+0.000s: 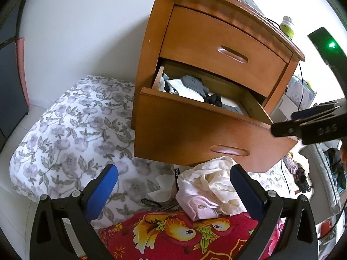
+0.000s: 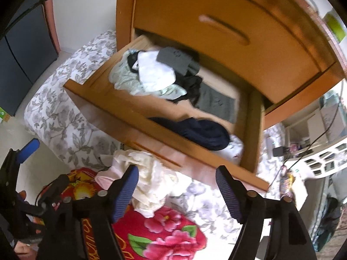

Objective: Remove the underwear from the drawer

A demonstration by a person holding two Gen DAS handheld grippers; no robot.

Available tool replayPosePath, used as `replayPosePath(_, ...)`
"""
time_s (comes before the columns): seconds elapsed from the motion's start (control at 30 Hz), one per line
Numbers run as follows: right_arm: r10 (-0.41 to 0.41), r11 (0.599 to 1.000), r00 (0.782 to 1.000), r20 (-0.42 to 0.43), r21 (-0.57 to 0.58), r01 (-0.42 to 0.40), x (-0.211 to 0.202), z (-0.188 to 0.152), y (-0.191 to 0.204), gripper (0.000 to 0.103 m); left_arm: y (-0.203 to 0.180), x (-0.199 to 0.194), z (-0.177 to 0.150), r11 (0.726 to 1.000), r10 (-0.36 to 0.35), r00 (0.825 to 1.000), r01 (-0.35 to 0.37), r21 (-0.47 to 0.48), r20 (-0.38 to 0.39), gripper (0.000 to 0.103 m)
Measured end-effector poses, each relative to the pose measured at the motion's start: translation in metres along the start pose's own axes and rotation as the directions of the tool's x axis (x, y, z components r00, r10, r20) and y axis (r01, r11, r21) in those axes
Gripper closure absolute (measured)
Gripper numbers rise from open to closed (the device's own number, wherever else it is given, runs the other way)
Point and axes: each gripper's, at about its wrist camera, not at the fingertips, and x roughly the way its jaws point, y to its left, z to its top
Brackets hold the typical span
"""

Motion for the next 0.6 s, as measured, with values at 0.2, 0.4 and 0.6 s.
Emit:
replayPosePath(0.2, 0.024, 0.999, 0.997, 0.074, 0.029, -0.026, -0.017, -0.011, -0.012, 0.000, -0.006, -0.006, 0.001, 1.000, 0.030, 0.999, -0.030, -0.001, 0.025, 0.000)
replayPosePath(0.4, 0.076, 0.994, 0.982, 0.175, 0.070, -0.089, -0.024, -0.034, -0.012, 0.000, -0.016, -0.009, 0.001, 0.998, 0.059, 0.998, -0.059, 0.012, 0.031, 0.000)
replayPosePath(0.6, 0.086, 0.965, 0.949, 0.305, 0.210, -0.155, -0.032, -0.062, -0.023, 0.000, -0.025, -0.010, 0.001, 0.996, 0.089, 0.996, -0.090, 0.028, 0.026, 0.000)
